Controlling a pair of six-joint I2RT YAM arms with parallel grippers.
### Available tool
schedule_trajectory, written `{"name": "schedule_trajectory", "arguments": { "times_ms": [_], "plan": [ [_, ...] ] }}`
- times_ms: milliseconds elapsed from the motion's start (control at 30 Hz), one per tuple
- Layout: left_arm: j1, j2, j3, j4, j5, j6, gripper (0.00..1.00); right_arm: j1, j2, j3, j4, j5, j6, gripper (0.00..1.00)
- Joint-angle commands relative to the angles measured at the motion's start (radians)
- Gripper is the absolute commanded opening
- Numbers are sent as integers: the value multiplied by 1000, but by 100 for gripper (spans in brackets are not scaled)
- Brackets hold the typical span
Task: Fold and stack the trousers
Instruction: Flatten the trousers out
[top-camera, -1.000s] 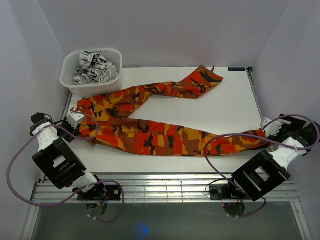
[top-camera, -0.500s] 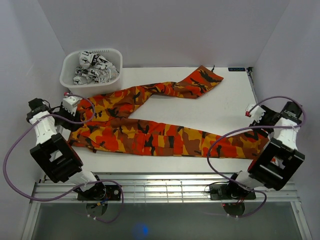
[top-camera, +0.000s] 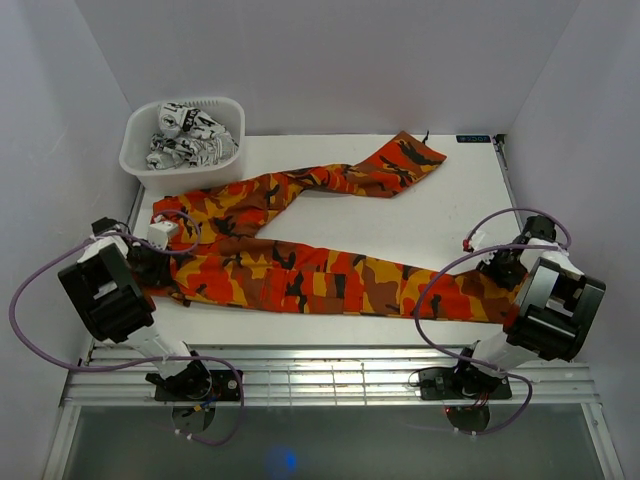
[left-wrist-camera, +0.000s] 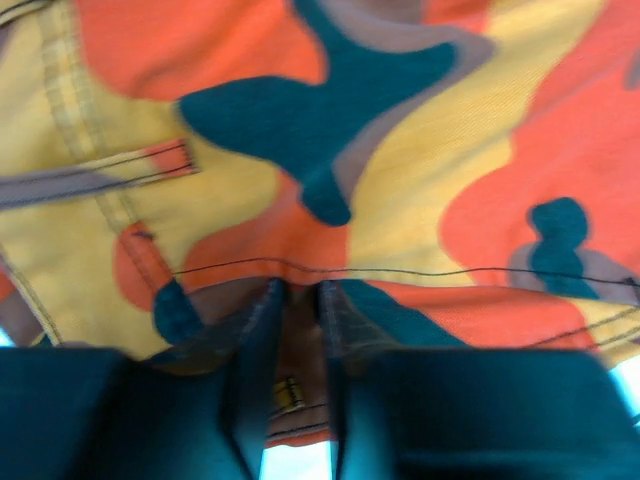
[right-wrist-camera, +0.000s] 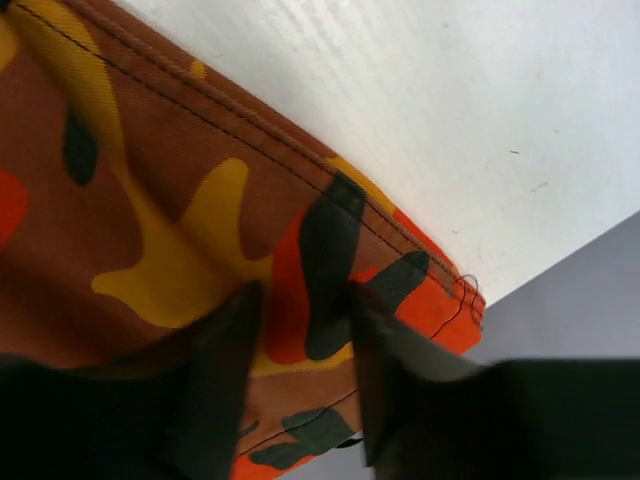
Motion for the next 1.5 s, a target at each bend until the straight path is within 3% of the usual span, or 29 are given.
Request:
{"name": "schedule_trajectory", "arguments": {
  "times_ms": [0,67,233,333,400,500,533,633,767,900,1067,1233,1333,1433,1467],
  "plan": [
    [84,94,-44,91,-307,48,31,-1,44,-52,51,112,10,40],
    [135,127,-3,88,-326,67,26,-7,58,-42,31,149,15,29],
    [166,96,5,88,-309,175,17,-46,24,0,-65,102,2,30],
    [163,23,-24,76,-240,244,25,-46,-8,73,-156,7,24,49],
    [164,-20,-15,55,-176,252,34,-44,-22,162,-221,-96,71,72],
    [163,-69,75,-71,-34,248,44,-11,-8,260,-243,-188,159,82],
    [163,-82,106,-109,84,242,48,11,-2,309,-239,-216,192,82],
    [140,-137,168,-166,253,207,59,126,30,380,-156,-204,326,82],
    [89,-171,174,-130,344,135,61,322,148,516,-58,-176,502,82],
    [48,-163,149,-65,346,32,62,450,289,685,17,-144,581,84],
    [8,-158,108,19,335,-67,64,601,484,799,164,-57,513,88],
    [0,-142,97,53,323,-134,66,674,628,821,429,80,397,91],
    [-1,-123,88,85,300,-157,66,709,706,827,502,133,342,90],
    [-3,-103,88,104,281,-188,66,728,768,840,537,150,279,80],
    [-3,-102,91,104,280,-195,66,728,776,851,528,150,271,62]
  ]
}}
